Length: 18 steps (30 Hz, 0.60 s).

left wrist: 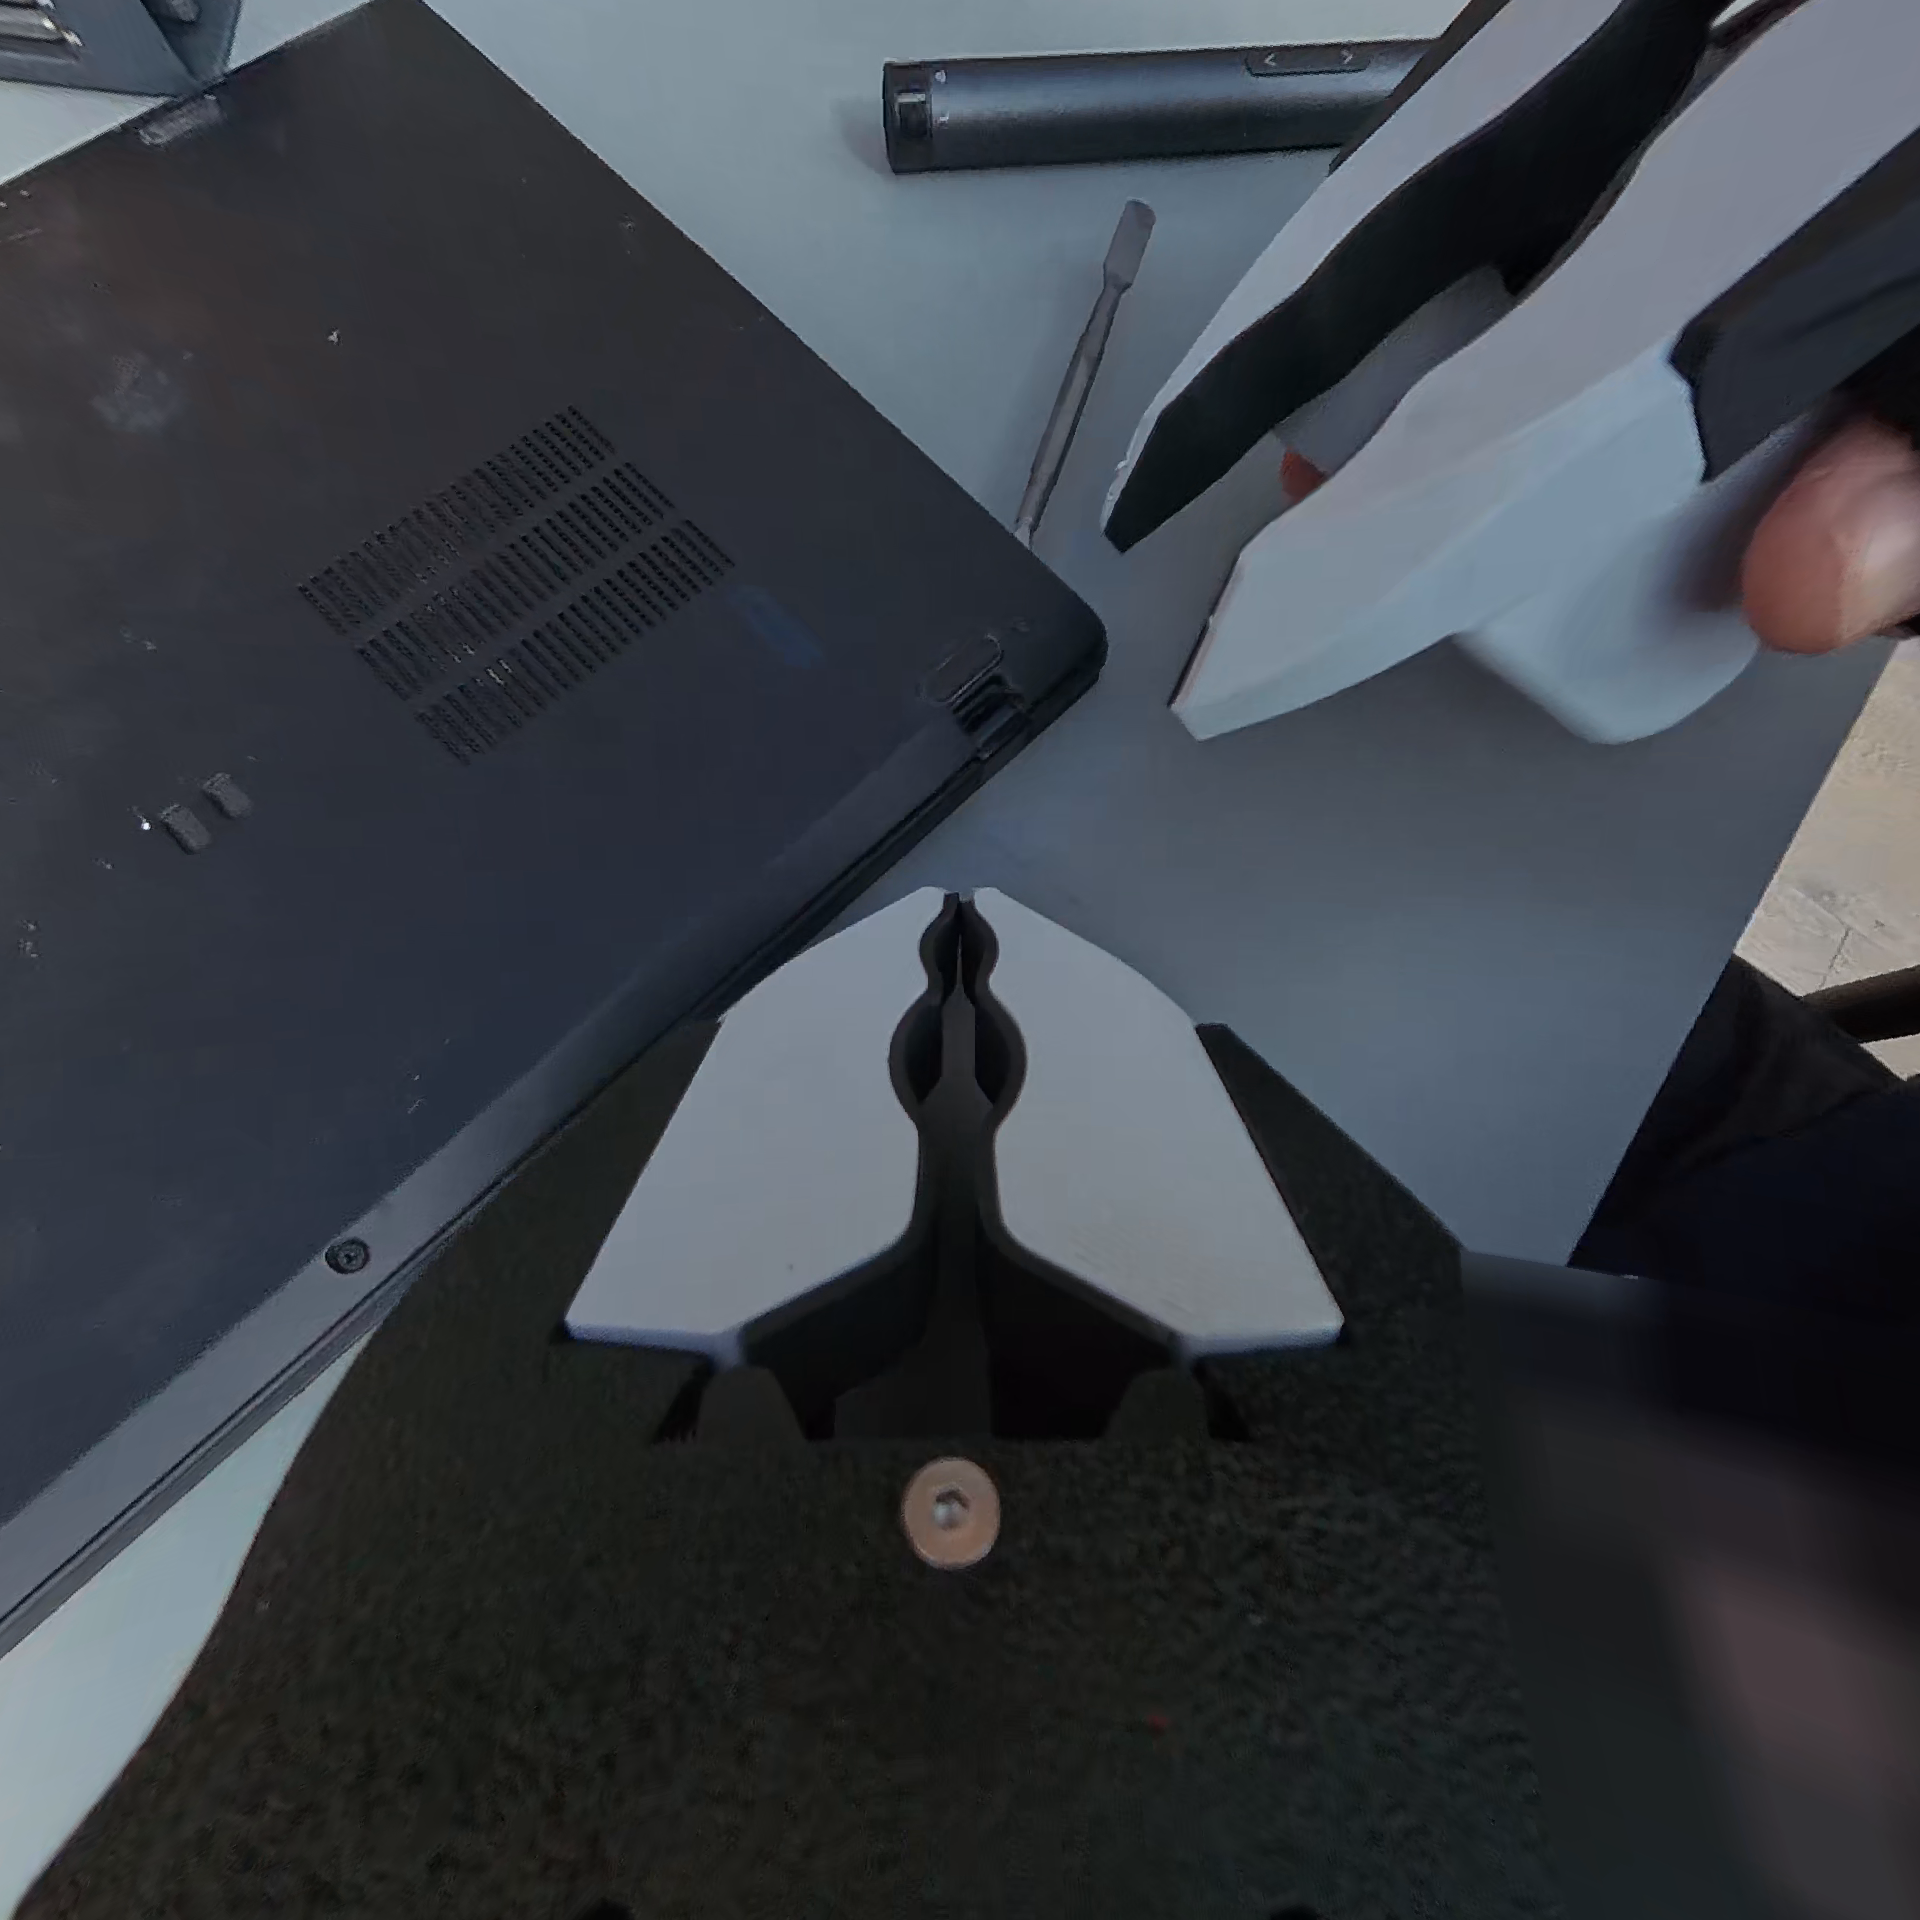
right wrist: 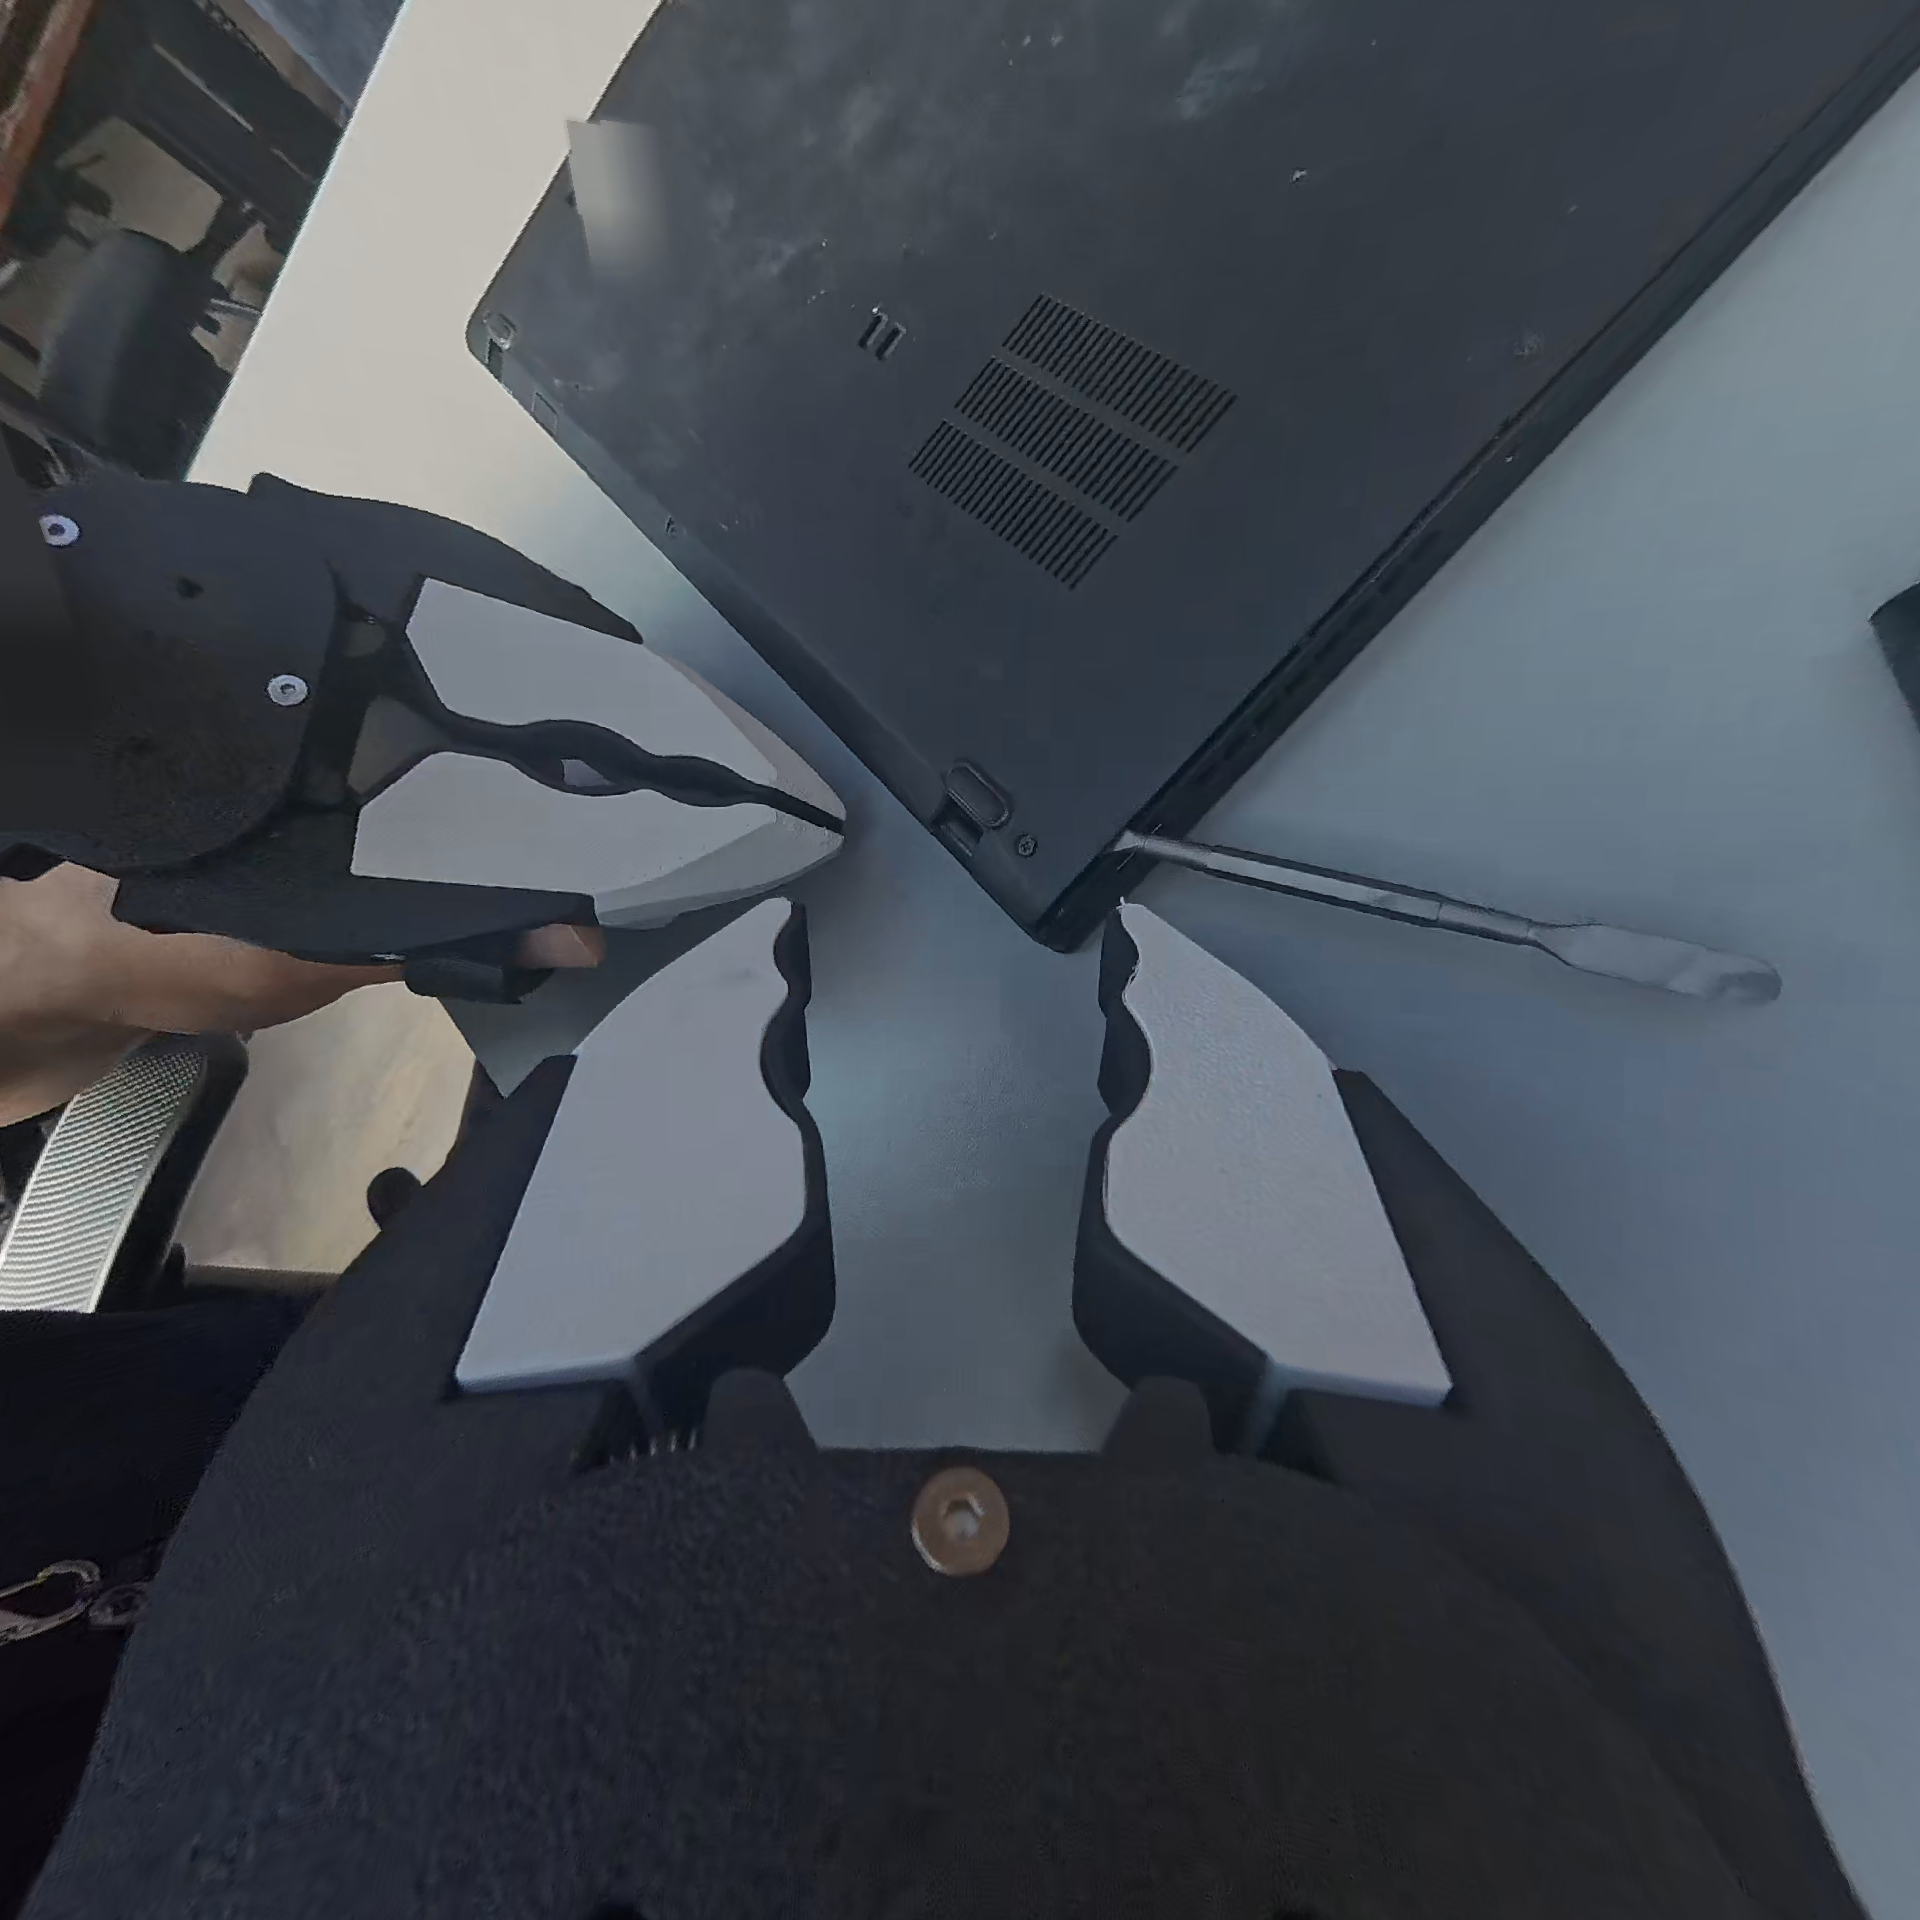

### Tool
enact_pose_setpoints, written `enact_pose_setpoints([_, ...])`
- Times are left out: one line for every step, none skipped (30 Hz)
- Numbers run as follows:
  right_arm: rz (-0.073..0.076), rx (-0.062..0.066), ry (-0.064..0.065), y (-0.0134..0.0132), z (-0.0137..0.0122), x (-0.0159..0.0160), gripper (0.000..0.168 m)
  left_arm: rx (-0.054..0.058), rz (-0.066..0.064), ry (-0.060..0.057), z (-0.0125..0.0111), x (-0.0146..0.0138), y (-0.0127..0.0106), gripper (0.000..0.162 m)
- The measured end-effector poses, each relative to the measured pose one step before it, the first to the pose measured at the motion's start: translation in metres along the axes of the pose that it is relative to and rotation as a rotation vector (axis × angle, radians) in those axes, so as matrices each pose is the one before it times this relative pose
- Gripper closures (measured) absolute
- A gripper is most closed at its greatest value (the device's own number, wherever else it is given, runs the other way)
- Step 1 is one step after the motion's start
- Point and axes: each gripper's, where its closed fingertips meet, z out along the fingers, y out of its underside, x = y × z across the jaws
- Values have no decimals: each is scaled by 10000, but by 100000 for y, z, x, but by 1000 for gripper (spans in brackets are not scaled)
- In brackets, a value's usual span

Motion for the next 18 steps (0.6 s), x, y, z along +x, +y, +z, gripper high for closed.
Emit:
enact_pose_setpoints([-162,-116,0,-16,150,-211,115,-3,-296,74,101,-77,45,162])
enact_pose_setpoints([-28,-156,-111,123,202,-317,115,42,-252,60,43,-99,-17,162])
enact_pose_setpoints([113,-104,-83,92,215,-194,116,71,-229,104,6,-26,-74,162])
enact_pose_setpoints([164,8,-94,-134,119,-147,115,80,-224,112,-32,12,-90,162])
enact_pose_setpoints([218,-56,-73,-61,100,-39,114,113,-152,63,-48,-15,-122,162])
enact_pose_setpoints([142,-46,27,-59,29,126,116,89,-71,-4,-39,-68,-79,162])
enact_pose_setpoints([131,-35,-11,-17,-3,50,116,49,4,20,-30,5,-23,161])
enact_pose_setpoints([140,-24,0,23,4,78,116,57,26,18,-46,6,-49,159])
enact_pose_setpoints([169,-19,-17,47,-8,60,116,89,54,-5,-53,-10,-111,157])
enact_pose_setpoints([219,19,-59,-1,-14,27,115,103,97,-34,-61,-47,-134,155])
enact_pose_setpoints([228,-13,-28,15,-27,84,115,93,110,-58,-25,-65,-128,153])
enact_pose_setpoints([256,-8,-98,-46,-37,11,114,44,79,-35,-13,-12,-51,153])
enact_pose_setpoints([193,18,-142,-55,-2,-53,114,-3,47,13,-2,56,34,153])
enact_pose_setpoints([167,-31,-106,17,73,27,116,27,13,13,-4,81,2,153])
enact_pose_setpoints([173,13,-56,-105,38,71,116,27,0,23,-9,101,31,153])
enact_pose_setpoints([128,-8,-78,-81,13,-34,115,-32,-7,48,34,117,98,153])
enact_pose_setpoints([53,-7,-50,3,-8,-33,114,-30,-6,39,15,93,96,153])
enact_pose_setpoints([9,-1,-37,23,-7,1,114,-4,10,-4,0,15,36,153])
